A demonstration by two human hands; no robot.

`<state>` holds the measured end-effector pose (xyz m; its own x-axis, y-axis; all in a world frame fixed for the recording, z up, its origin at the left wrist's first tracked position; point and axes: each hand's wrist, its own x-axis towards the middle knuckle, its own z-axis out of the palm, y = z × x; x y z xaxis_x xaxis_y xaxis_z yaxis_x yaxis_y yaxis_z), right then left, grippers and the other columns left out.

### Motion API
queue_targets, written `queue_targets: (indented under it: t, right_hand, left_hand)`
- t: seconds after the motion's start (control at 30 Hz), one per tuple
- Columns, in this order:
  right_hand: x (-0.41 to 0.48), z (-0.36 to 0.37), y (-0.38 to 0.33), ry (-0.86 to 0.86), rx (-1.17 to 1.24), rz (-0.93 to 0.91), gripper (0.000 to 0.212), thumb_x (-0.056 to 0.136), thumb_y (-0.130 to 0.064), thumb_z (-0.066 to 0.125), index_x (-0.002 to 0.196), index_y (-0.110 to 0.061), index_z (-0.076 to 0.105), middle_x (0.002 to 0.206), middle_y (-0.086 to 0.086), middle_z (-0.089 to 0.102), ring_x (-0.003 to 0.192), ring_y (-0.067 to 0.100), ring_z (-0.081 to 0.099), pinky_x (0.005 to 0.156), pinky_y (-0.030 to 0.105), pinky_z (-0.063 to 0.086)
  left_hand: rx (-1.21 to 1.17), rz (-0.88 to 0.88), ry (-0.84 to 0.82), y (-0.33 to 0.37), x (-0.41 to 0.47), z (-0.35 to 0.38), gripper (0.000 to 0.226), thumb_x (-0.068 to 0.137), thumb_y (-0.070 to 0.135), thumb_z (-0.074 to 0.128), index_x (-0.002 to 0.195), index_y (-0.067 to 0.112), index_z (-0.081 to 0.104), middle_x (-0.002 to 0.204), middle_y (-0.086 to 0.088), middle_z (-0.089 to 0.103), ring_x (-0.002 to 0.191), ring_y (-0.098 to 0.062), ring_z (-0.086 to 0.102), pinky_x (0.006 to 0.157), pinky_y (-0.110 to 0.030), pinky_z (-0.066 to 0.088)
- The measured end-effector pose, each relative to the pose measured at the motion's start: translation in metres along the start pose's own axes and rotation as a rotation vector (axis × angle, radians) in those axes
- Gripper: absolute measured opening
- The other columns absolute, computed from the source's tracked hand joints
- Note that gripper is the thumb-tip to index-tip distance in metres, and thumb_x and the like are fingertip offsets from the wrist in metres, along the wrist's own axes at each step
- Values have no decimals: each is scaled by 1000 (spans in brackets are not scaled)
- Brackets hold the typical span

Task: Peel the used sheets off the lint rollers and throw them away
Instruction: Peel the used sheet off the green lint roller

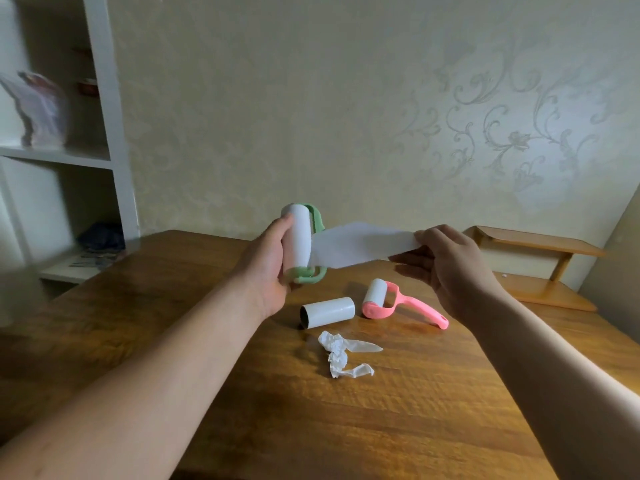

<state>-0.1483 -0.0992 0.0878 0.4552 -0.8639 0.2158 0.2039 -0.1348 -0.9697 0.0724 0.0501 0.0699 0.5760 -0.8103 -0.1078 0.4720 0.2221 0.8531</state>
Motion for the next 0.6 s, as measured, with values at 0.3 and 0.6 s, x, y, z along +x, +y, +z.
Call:
queue_targets:
  t: [0.3,0.6]
  right_hand:
    - [-7,-6,13,-61,105,21,18,103,-17,74,100,-8,59,91,14,86,96,36,85,75,36,68]
    - [-17,-25,9,26,109,-31,21,101,-2,72,90,-14,59,88,9,81,97,36,85,76,39,68]
  left_hand:
    - [9,13,61,-13,2,-14,60,88,61,83,130,19,73,126,-12,78,101,-28,79,64,-34,64]
    - [-263,-25,99,-6,0,-27,38,111,43,55,138,16,65,134,-18,73,102,-31,74,75,-41,60]
